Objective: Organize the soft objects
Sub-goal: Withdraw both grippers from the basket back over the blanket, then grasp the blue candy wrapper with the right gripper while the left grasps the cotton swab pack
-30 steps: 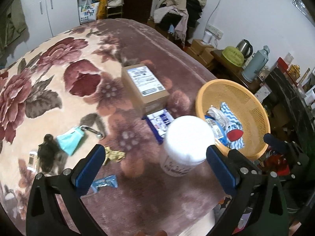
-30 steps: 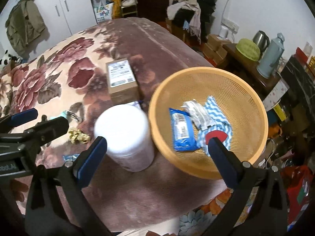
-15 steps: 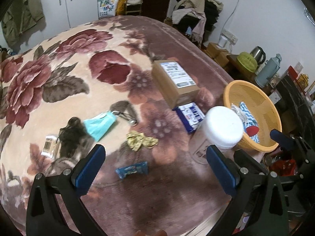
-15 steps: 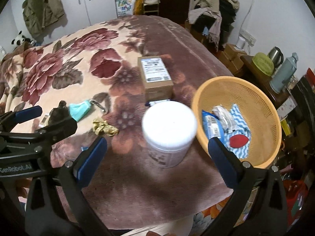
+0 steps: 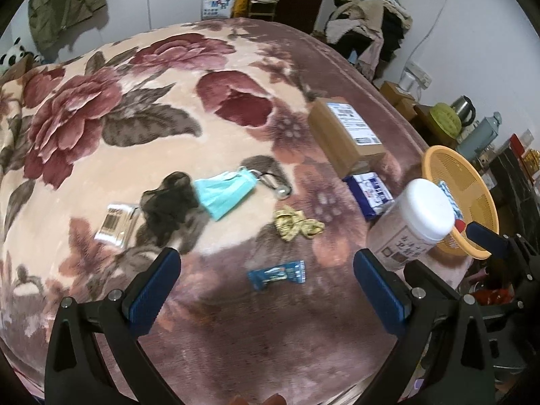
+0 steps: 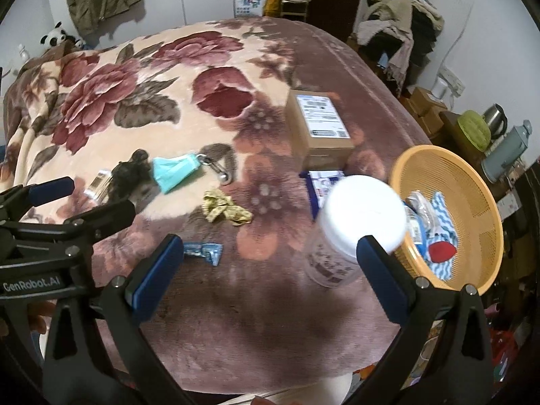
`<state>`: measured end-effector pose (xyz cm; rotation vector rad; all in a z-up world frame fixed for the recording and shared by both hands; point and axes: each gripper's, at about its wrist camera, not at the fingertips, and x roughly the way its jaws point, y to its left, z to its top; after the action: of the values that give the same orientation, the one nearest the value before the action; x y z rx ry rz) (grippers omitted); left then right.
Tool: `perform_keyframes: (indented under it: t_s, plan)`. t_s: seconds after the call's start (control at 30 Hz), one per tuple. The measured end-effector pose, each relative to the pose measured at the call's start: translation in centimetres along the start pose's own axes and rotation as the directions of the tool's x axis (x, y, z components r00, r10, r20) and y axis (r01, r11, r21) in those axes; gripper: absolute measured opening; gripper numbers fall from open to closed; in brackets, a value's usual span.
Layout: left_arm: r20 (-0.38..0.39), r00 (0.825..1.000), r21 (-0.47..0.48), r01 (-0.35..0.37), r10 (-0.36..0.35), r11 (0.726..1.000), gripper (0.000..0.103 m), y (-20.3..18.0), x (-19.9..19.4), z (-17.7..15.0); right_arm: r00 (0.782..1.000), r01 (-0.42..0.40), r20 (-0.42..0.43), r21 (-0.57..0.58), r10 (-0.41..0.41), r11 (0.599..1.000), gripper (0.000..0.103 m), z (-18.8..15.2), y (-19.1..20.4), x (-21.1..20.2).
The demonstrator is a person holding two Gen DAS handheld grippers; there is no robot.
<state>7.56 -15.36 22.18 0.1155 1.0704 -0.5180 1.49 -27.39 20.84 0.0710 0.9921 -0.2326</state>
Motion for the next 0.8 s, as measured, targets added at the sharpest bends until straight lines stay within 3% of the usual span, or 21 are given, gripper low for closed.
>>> perform_keyframes:
  t_s: [0.8]
  plan:
    - [-0.048, 0.996, -0.086, -0.075, 0.071, 0.994, 0.102, 7.8, 1.5, -4.1, 0.996, -0.063, -0.073, -0.070, 0.058, 0.996, 0.103, -1.4, 7.3, 3.3]
